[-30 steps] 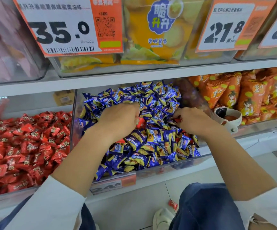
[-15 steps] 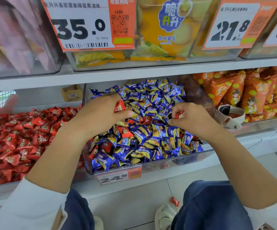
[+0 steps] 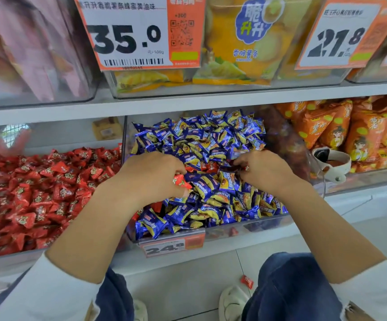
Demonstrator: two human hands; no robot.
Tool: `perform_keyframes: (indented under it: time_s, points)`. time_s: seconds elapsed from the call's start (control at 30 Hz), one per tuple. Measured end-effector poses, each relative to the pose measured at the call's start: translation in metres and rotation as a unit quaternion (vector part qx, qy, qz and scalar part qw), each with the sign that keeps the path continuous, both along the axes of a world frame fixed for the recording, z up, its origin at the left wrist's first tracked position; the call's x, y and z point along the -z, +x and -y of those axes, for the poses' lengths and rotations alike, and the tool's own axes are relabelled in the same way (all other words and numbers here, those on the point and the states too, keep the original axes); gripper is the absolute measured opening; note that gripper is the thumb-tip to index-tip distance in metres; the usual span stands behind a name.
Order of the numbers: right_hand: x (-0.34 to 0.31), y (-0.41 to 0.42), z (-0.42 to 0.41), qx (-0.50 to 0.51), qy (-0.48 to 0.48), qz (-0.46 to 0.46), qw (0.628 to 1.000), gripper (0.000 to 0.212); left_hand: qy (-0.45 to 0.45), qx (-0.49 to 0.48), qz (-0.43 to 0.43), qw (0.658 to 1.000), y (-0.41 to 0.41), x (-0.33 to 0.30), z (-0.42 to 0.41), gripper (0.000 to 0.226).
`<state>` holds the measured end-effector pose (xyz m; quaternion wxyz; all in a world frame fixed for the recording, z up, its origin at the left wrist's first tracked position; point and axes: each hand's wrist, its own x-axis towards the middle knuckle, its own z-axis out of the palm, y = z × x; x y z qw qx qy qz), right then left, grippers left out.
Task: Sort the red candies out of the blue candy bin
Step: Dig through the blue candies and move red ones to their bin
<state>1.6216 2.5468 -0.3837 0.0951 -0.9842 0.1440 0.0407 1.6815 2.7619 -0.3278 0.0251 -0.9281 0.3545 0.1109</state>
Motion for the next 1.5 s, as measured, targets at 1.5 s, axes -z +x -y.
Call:
perform_keyframes:
  time_s: [1.5]
  points:
    - [-0.014,0.006,0.012,0.055,0.304,0.108,0.945,0.021,-0.070,-0.004,0.062,0.996,0.033,0.043,0.034,0.040]
